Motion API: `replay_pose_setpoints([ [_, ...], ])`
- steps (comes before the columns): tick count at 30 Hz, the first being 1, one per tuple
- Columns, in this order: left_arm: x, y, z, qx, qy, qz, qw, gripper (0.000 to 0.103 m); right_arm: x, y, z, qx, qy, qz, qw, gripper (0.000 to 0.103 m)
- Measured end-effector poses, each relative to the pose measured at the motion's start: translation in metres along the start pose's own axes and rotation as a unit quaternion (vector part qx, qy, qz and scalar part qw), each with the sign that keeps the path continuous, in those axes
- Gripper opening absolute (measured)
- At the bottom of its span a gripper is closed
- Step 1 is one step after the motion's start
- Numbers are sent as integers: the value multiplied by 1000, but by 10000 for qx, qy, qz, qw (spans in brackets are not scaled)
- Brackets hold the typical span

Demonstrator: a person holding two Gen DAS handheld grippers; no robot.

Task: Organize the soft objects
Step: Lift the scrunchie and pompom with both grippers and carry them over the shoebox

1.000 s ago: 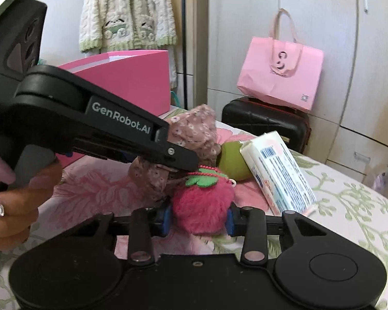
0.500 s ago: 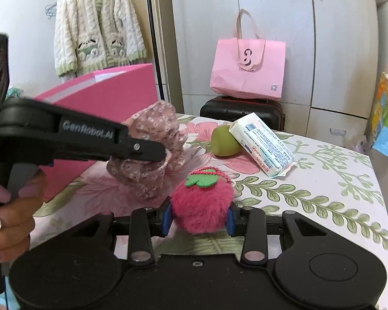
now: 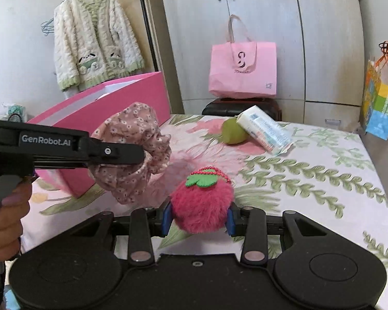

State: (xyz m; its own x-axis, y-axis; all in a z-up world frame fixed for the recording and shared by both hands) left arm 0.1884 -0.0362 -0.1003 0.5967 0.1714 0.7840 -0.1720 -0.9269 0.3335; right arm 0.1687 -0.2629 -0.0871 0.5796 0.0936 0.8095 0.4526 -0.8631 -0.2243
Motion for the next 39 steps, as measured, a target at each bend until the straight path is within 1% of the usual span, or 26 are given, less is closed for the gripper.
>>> replay_pose_setpoints([
  [3, -3, -4, -9, -86, -70, 3, 9999, 17, -3, -7, -3, 5, -28, -35, 10000, 44],
  [6, -4, -10, -19, -229, -226, 183, 9993, 17, -4, -14, -8, 67, -45, -36, 10000, 44],
  [9, -3, -15, -31, -326, -272, 354, 9985, 17, -4, -23, -15, 179, -50, -62, 9998, 44],
  [14, -4, -27, -53, -284, -397, 504, 9975, 17, -4, -41, -28, 367, -141, -226, 9990, 44],
  [17, -3, -38, -66, -295, -500, 470, 9972, 17, -5, -54, -35, 434, -216, -365, 9982, 44],
  [20, -4, -48, -80, -319, -519, 438, 9972, 17, -5, -66, -41, 543, -300, -484, 9969, 44],
  [28, 0, -78, -125, -151, -715, 519, 9960, 17, 3, -103, -50, 1180, -575, -738, 9886, 44],
  [33, 14, -87, -157, -98, -526, 674, 9963, 17, 20, -129, -53, 1505, -644, -986, 9816, 44],
  [35, 25, -92, -171, -132, -297, 653, 9973, 17, 30, -137, -53, 1678, -546, -1084, 9783, 45],
  [38, 44, -98, -185, -11, 114, 670, 9977, 17, 48, -148, -51, 1862, -396, -1237, 9739, 45],
  [39, 49, -99, -187, 7, 198, 677, 9975, 17, 53, -151, -49, 1905, -349, -1273, 9728, 45],
])
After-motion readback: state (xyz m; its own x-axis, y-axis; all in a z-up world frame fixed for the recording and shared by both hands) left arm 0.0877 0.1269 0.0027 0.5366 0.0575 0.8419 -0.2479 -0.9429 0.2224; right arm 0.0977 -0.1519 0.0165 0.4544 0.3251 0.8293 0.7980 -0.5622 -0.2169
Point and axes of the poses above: each gripper's, at about its wrist camera, not at the fingertips, and z roughly the way its jaws point, y to its right, x to its top, the point moved 2 cm from there along z, roughly the way its jaws point, and after that the axes turned 8 degrees about x, right-handed, at the moved point
